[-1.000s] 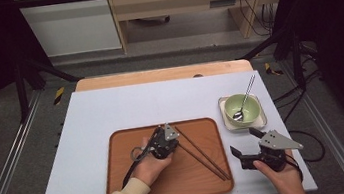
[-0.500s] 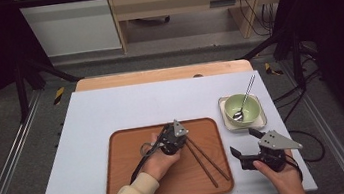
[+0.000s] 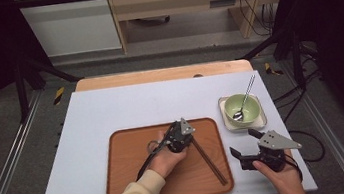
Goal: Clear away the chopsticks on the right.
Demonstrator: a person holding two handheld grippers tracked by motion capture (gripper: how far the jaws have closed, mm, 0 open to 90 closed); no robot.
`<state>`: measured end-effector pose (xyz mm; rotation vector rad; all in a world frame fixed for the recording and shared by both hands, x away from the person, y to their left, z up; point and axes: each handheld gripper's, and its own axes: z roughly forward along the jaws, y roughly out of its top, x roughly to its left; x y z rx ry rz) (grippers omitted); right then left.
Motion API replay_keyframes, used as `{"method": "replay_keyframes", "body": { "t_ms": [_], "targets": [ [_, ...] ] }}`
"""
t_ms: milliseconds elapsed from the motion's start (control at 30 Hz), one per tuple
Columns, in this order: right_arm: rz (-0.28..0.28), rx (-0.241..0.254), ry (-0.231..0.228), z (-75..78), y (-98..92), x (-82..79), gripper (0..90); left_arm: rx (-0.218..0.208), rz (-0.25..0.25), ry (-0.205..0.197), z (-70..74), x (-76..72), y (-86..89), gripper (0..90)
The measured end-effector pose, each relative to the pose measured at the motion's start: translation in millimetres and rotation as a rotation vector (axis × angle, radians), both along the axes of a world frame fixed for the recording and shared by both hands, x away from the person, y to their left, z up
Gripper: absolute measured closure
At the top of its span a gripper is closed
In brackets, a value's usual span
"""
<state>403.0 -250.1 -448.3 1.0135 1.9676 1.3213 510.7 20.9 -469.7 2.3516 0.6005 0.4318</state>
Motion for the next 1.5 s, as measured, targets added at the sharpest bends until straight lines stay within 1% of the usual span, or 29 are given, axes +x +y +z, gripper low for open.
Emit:
{"method": "replay_keyframes", "body": {
  "t_ms": [100, 167, 267, 300, 533, 600, 633, 700, 767, 900, 933, 1033, 1133, 1167, 1200, 1367, 1500],
  "targets": [
    [0.003, -0.003, -0.002, 0.0, 0.1, -0.2, 10.1, -0.007, -0.014, -0.001, -0.7, -0.1, -5.7, 89.8],
    [0.004, -0.006, -0.005, 0.1, -0.1, -0.3, 10.1, -0.004, -0.028, 0.002, -0.3, -0.3, -9.0, 89.8],
    [0.002, -0.002, 0.001, 0.3, 0.1, -0.4, 10.1, -0.008, -0.044, 0.001, -0.7, -0.8, -15.7, 89.9],
    [0.002, -0.002, 0.002, 0.2, 0.1, -0.3, 10.2, -0.002, -0.051, 0.003, -0.2, -1.0, -17.8, 89.9],
    [0.004, -0.006, 0.001, 0.0, 0.2, 0.2, 10.2, -0.006, -0.079, 0.008, -0.5, -0.7, -31.3, 89.9],
    [0.005, -0.009, 0.001, -0.2, 0.2, 0.4, 10.2, 0.000, -0.091, 0.005, -0.3, -0.8, -34.4, 89.9],
    [0.005, -0.010, 0.002, -0.1, 0.3, 0.2, 10.2, -0.010, -0.090, 0.003, -1.1, -1.3, -36.1, 89.9],
    [0.006, -0.010, 0.001, -0.2, 0.2, 0.3, 10.2, 0.003, -0.102, 0.002, -0.3, -2.2, -39.0, 89.9],
    [0.004, -0.014, 0.004, -0.3, 0.1, 0.3, 10.2, 0.002, -0.105, 0.002, -0.4, -2.5, -40.8, 89.9],
    [0.005, -0.015, 0.006, -0.4, 0.3, 0.3, 10.2, 0.006, -0.106, 0.007, 0.3, -3.2, -39.6, 89.9],
    [0.006, -0.017, 0.005, -0.5, 0.1, 0.4, 10.2, 0.000, -0.104, 0.010, 0.3, -3.9, -39.0, 89.9],
    [0.005, -0.015, 0.007, -0.7, 0.0, 0.4, 10.2, 0.004, -0.114, 0.022, 2.7, -8.9, -34.3, 89.9],
    [0.004, -0.017, 0.009, -0.8, 0.2, 0.4, 10.2, -0.001, -0.124, 0.024, 3.5, -16.7, -28.7, 89.9],
    [0.003, -0.016, 0.011, -0.8, 0.4, 0.3, 10.2, 0.004, -0.129, 0.027, 4.2, -18.8, -27.2, 89.9],
    [0.002, -0.016, 0.011, -0.7, 0.5, 0.2, 10.2, -0.002, -0.131, 0.026, 4.6, -21.8, -25.5, 89.9],
    [-0.003, -0.019, 0.011, -0.9, 0.2, 0.5, 10.2, -0.019, -0.139, 0.047, 6.3, -34.2, -16.5, 89.9],
    [-0.005, -0.022, 0.010, -1.2, 0.3, 1.1, 10.2, -0.015, -0.160, 0.065, 4.5, -43.9, -14.0, 90.0]
  ]
}}
